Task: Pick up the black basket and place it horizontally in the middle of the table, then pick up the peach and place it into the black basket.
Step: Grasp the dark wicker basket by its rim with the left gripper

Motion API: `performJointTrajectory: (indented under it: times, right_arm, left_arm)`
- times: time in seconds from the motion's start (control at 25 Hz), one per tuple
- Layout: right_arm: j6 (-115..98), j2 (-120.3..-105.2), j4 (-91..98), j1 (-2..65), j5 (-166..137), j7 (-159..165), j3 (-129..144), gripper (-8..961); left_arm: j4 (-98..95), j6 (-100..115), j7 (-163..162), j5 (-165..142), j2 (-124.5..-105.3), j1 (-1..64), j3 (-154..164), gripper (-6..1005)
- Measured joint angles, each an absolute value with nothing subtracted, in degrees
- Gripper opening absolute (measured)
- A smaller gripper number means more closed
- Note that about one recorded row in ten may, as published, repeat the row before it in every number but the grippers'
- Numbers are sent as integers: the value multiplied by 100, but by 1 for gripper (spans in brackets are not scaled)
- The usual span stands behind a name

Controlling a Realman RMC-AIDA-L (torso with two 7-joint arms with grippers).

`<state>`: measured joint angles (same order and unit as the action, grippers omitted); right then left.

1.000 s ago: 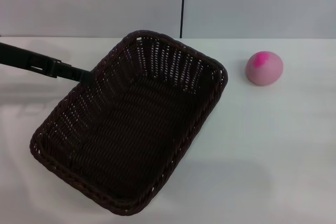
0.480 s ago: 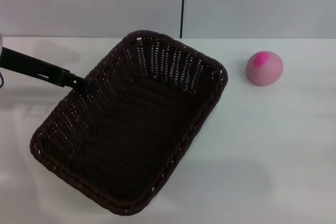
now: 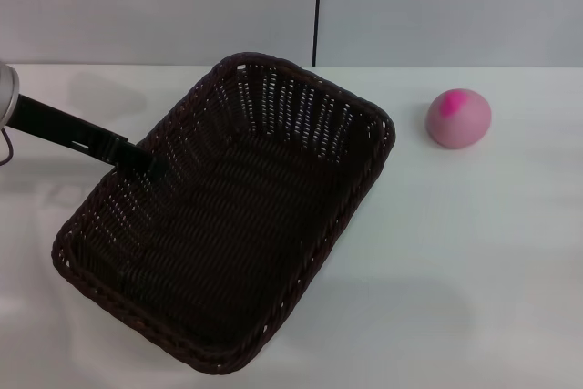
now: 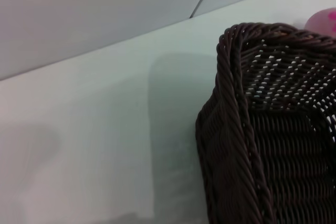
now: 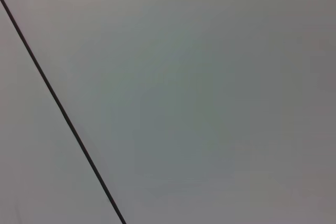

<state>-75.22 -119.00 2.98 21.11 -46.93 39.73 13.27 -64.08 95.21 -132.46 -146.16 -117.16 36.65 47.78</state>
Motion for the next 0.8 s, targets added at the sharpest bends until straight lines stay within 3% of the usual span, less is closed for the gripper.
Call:
performJointTrajectory:
  times: [0.2, 0.64, 0.8]
  right_arm:
    - [-7520, -11900, 299, 2115, -4693, 3973, 1317, 569]
    - [-7392, -11900, 299, 2116, -4694, 3973, 1199, 566]
    - [-7391, -11900, 299, 2113, -4694, 3973, 1197, 565]
  left_arm:
    - [-6382, 9518, -13238, -14655, -11732, 3692, 4780, 653]
    - [-6434, 9516, -13063, -14630, -11769, 3687, 4860, 406]
    - [-6471, 9512, -12998, -14603, -11771, 3676, 4844, 232]
